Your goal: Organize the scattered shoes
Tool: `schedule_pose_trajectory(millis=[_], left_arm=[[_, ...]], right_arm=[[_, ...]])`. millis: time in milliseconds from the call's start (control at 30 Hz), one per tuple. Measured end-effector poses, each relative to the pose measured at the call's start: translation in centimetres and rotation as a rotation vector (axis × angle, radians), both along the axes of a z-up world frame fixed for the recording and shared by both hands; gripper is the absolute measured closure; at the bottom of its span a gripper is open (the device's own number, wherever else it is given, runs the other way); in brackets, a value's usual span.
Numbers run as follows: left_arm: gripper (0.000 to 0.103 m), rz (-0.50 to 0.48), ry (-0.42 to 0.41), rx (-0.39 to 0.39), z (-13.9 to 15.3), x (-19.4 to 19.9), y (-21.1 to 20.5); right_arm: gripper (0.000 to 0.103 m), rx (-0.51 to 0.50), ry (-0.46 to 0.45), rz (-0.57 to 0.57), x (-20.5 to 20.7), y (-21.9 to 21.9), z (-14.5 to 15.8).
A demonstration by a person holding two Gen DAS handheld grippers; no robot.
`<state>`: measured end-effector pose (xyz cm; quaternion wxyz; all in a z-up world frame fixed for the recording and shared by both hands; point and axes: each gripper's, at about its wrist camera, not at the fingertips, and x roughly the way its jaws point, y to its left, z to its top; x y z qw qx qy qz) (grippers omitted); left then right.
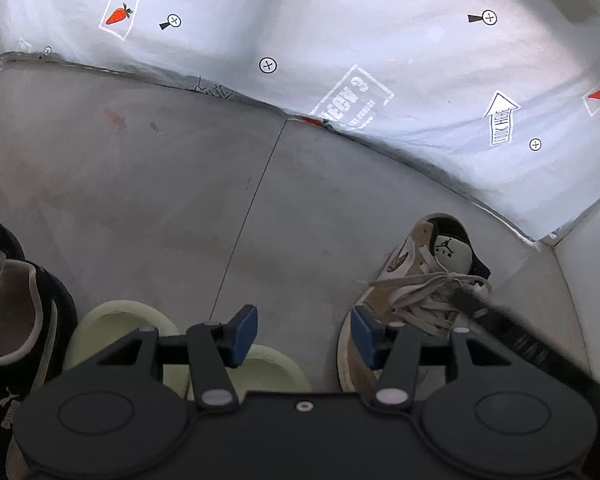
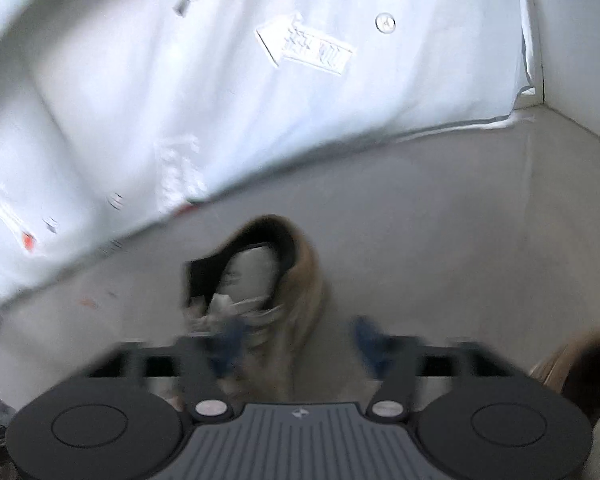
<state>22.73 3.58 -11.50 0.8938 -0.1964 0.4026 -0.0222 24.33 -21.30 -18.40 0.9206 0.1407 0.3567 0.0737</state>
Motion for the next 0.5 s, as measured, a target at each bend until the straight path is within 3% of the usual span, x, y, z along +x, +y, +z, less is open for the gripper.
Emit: schedule_pose_trajectory(millis=[100, 300, 400, 500], left_arm=[[0.051, -0.009, -0.001, -0.001, -0.1, 0.0, 0.0], [0.051, 0.006, 0.003, -0.005, -0.3, -0.2, 0.6], [0.051, 0.020, -0.003, -0.005, -0.4, -0.4, 1.0], [0.051, 0.028, -0.012, -0.006, -0.2, -0.6, 1.1]], right_arm=[[0.009, -0.079, -0.004, 0.117, 0.6, 3.0, -0.6], [0.005, -0.222, 0.050, 0.047, 5.3, 4.4, -2.5], [0.010, -0.231, 0.073, 0.073, 7.1, 3.9, -3.6], [0.016, -0.171, 0.096, 0.132, 7.4, 2.7, -4.2]])
